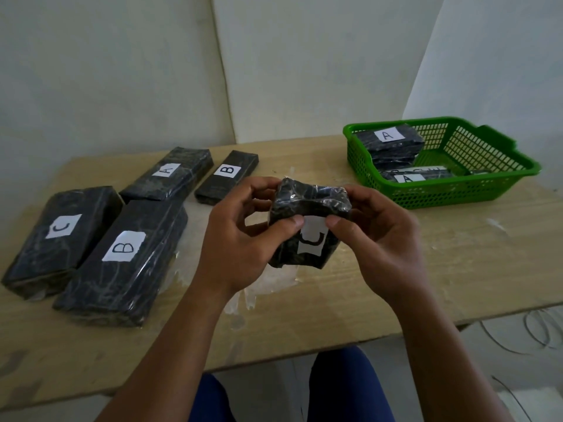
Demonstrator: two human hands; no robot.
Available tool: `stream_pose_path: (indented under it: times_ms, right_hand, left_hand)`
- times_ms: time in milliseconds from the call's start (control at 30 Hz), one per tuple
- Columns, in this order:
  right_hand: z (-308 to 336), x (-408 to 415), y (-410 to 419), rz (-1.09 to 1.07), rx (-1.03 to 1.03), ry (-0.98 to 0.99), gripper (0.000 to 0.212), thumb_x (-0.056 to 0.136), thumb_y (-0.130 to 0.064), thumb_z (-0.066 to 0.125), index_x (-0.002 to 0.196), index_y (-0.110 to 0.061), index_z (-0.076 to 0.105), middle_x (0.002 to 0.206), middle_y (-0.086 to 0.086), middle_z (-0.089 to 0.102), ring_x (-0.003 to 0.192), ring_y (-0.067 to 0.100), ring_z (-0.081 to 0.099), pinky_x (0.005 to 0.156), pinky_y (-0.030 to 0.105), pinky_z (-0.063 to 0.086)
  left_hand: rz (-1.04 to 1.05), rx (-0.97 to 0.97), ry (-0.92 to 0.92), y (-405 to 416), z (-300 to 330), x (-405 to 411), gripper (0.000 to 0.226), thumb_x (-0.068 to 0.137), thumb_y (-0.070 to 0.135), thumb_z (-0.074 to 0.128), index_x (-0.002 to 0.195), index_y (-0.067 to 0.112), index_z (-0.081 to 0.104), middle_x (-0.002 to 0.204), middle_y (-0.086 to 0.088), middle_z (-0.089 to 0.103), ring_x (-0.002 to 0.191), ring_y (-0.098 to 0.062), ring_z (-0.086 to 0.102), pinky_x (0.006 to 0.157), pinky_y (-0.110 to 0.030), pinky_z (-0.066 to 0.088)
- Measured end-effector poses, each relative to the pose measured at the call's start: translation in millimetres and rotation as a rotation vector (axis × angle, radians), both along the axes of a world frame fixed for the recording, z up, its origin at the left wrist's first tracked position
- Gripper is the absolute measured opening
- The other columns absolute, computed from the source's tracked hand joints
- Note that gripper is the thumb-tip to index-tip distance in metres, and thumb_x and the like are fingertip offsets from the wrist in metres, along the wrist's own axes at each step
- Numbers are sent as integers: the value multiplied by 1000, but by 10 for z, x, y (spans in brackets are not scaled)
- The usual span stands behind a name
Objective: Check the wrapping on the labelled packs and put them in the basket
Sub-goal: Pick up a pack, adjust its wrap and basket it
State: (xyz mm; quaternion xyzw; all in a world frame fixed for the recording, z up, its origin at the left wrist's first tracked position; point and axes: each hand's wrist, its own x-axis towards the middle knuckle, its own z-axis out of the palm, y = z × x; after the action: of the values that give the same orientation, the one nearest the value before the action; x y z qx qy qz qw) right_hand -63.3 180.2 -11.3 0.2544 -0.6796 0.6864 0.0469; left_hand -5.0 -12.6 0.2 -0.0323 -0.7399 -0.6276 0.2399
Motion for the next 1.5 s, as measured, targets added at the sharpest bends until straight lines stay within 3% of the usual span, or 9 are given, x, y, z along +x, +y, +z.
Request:
stream_pose_path:
  times_ms: [167,267,400,633,1000,1200,1300,1400,1500]
  right_hand:
    - [6,-30,13,-11,12,-78,22,91,-22,78,110,-34,75,103,-3,79,91,19,77,76,36,65]
    - [7,-18,-10,44,18,-224,21,95,-26,72,116,-22,74,97,-3,79,86,12,78,71,24,61]
    - [-41,-4,-12,121,113,-381,30,91,-30,75,120,-27,73,100,-4,81,90,16,80,73,28,63]
    - [16,-169,27,84,18,-568,54,76,-40,78,123,-14,74,105,7,82,97,23,80,75,31,62]
    - [193,-269,-31,142,23,-760,18,93,-12,74,98,6,75,88,17,78,68,31,76,58,28,62]
    - [197,-248,-26,132,41,-716,20,92,-18,77,97,1,77,88,15,78,70,26,75,58,25,60]
    - [184,-223,4,139,-5,-613,49,81,-43,76,117,-9,75,98,9,81,83,22,76,66,26,59]
    - [170,-156,10,159,-55,-486,60,78,-40,75,135,-30,61,112,3,81,94,21,79,75,28,61]
    - [166,-128,-24,16,50,-298,48,79,-38,77,127,-37,69,116,0,78,96,13,79,74,26,62]
  left_hand:
    - [78,-43,-50,49,-2,-56,28,78,40,80,103,43,69,101,13,75,94,-12,73,72,-23,61]
    - [146,1,-160,78,9,-121,13,89,31,82,100,29,75,96,8,78,83,-11,75,67,-23,62]
    - [257,95,-294,66,25,-174,18,88,42,79,100,28,78,96,7,80,86,-10,77,71,-26,63]
    - [-100,209,-539,-13,24,-185,51,90,28,79,138,28,63,109,-2,81,99,-18,79,84,-38,65]
    - [-53,242,-580,-26,117,-263,15,90,20,76,92,7,82,89,-13,81,83,-24,80,66,-30,62]
    - [-65,244,-572,-22,102,-239,17,91,20,75,103,9,80,96,-13,81,88,-24,80,74,-35,63]
    - [-74,374,-549,3,91,-256,42,94,22,74,134,18,63,112,-15,79,93,-29,80,76,-38,64]
    - [-85,451,-537,60,129,-262,41,103,25,64,140,38,51,115,-12,79,94,-33,80,76,-39,64]
    - [-98,248,-564,91,137,-248,33,105,39,58,139,41,60,124,-1,76,101,-22,79,85,-38,64]
